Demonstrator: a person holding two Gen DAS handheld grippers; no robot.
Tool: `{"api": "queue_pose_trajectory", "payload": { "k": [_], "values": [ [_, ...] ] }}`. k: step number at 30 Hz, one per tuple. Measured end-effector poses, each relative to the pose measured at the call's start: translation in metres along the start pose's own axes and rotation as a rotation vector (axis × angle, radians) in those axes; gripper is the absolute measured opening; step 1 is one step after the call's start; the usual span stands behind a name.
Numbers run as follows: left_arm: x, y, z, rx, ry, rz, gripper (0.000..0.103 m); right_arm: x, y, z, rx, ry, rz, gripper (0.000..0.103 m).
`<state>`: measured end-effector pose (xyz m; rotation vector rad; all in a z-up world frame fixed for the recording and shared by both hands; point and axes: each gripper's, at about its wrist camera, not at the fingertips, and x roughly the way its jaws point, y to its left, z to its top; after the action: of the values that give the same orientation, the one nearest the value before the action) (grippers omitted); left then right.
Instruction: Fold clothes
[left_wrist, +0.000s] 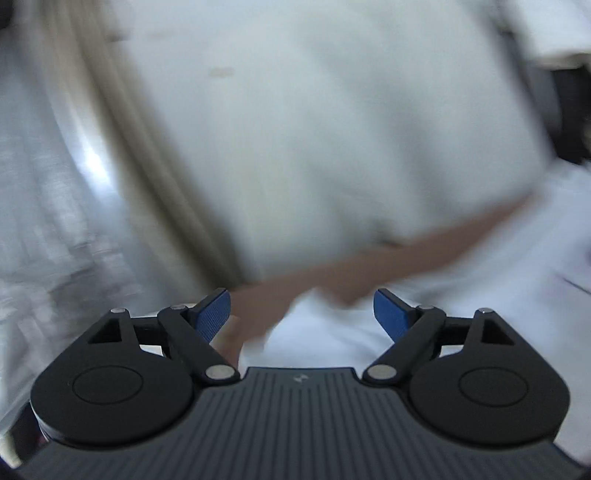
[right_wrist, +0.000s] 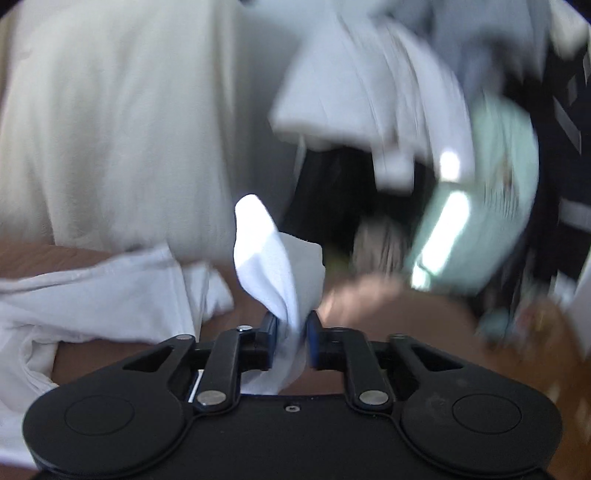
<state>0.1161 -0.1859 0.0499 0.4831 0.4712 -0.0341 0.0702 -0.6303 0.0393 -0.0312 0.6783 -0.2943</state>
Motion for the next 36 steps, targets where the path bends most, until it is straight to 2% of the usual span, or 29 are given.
{"api": "queue_pose_trajectory", "payload": {
  "k": [3,6,7,8,9,12,16,18,21,25,26,27,28,29,30,33,36],
  "values": [
    [-0.014,-0.035,-0.015,0.141,-0.008,-0.200,0.085,0.013,0.004,-0.015,-0.027,0.044,0.015,0.028],
    [-0.022,-0.052,-0.023,0.196,-0.012,-0.372,0.085,0.008,0.017,-0.017,-0.087,0.017,0.075,0.041],
    [-0.022,-0.057,-0.025,0.209,-0.009,-0.414,0.085,0.006,0.021,-0.015,-0.084,0.000,0.143,0.046],
    [-0.021,-0.061,-0.027,0.220,-0.003,-0.400,0.085,0.005,0.025,-0.014,-0.079,-0.015,0.213,0.047],
    [-0.020,-0.065,-0.028,0.224,0.006,-0.393,0.085,0.005,0.028,-0.013,-0.049,-0.012,0.322,0.050],
    [-0.007,-0.052,-0.031,0.108,0.070,-0.493,0.085,0.020,0.034,-0.020,0.097,0.085,0.655,0.052],
    [0.008,-0.044,-0.050,-0.079,0.211,-0.590,0.085,0.052,0.053,-0.030,0.307,0.263,0.759,0.052],
    [0.015,-0.041,-0.062,-0.175,0.288,-0.628,0.085,0.060,0.065,-0.033,0.315,0.301,0.747,0.052],
    [0.019,-0.043,-0.078,-0.204,0.351,-0.600,0.085,0.059,0.088,-0.032,0.198,0.282,0.747,0.052],
    [0.015,-0.044,-0.081,-0.182,0.347,-0.634,0.084,0.048,0.121,-0.043,0.019,0.302,0.759,0.056],
    [0.013,-0.044,-0.079,-0.186,0.331,-0.651,0.081,0.052,0.123,-0.046,0.026,0.322,0.774,0.056],
    [0.011,-0.044,-0.076,-0.185,0.314,-0.654,0.075,0.057,0.125,-0.048,0.038,0.338,0.799,0.056],
    [0.009,-0.044,-0.072,-0.175,0.303,-0.644,0.052,0.058,0.126,-0.048,0.043,0.341,0.822,0.056],
    [0.009,-0.044,-0.070,-0.167,0.313,-0.621,0.024,0.058,0.129,-0.048,0.021,0.327,0.820,0.057],
    [0.010,-0.045,-0.067,-0.160,0.323,-0.598,0.017,0.057,0.132,-0.047,0.000,0.312,0.817,0.059],
    [0.012,-0.048,-0.060,-0.136,0.351,-0.530,0.016,0.062,0.142,-0.047,-0.103,0.242,0.749,0.067],
    [0.010,-0.057,-0.060,-0.074,0.339,-0.511,0.015,0.074,0.156,-0.052,-0.212,0.255,0.734,0.068]
  ]
}}
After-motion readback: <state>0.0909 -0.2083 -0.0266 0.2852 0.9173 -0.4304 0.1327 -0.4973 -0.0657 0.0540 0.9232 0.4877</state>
